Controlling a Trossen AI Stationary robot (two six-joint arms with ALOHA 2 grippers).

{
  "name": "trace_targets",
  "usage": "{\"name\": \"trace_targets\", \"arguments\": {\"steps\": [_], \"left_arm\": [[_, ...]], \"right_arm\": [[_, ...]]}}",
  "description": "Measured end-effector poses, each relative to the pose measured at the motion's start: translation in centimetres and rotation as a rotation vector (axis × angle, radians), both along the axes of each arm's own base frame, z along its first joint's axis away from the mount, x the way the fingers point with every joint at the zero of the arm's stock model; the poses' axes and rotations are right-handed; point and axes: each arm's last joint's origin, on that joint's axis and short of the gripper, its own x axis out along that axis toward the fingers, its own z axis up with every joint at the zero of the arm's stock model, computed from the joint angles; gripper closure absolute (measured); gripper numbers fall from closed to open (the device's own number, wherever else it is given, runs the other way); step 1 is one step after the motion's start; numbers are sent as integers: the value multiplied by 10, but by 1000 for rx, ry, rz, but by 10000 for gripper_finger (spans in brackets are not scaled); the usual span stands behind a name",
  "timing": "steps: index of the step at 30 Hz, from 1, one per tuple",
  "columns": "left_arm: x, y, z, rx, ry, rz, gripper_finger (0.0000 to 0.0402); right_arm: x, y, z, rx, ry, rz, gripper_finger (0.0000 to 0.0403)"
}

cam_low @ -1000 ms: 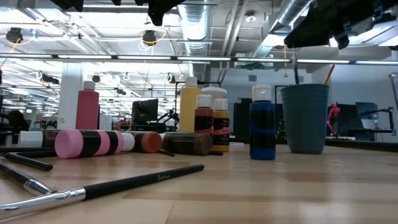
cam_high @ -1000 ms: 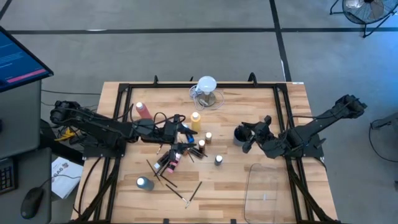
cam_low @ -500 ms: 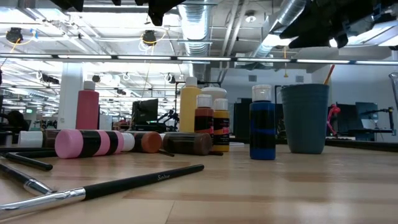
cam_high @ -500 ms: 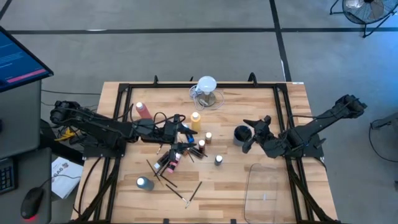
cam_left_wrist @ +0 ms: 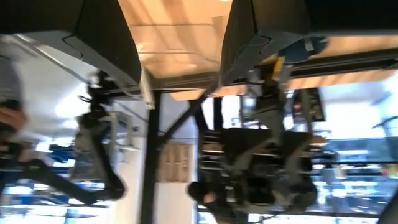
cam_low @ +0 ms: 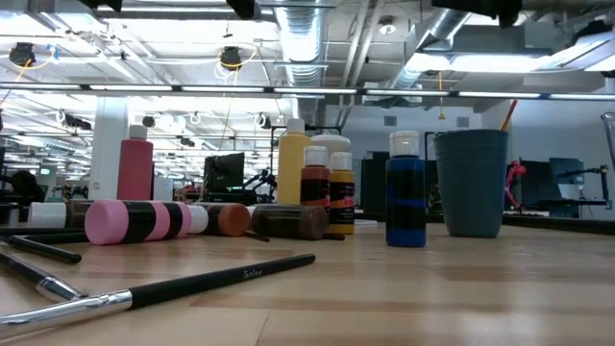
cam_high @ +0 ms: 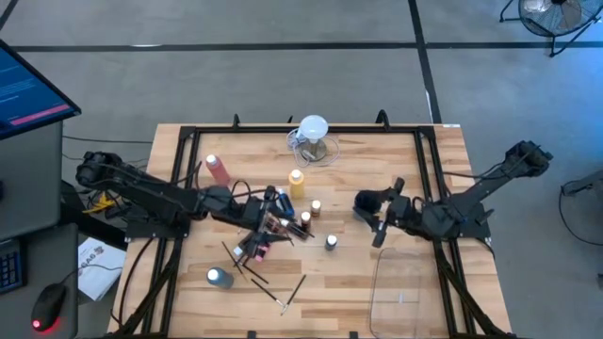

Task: Pick & Place Paint Supplies
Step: Put the right small blue paint bottle into the transparent bin

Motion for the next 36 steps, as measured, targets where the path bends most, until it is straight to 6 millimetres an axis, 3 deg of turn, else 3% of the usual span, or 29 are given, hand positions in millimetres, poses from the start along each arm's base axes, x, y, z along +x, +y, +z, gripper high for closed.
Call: {"name": "trace_targets", "arguments": {"steps": [19,26,36], "left_arm": [[-19,-52,1,-81,28,-220,192],[-32,-82,13,-70,-12,-314,192],[-47,-102,9,-41,26,-127,192]], "right_arm": [[29,-25,7,-55,-33,451,226],[66,-24,13,-68,21,589,240],[125,-18,12,-122,333,582,251]]}}
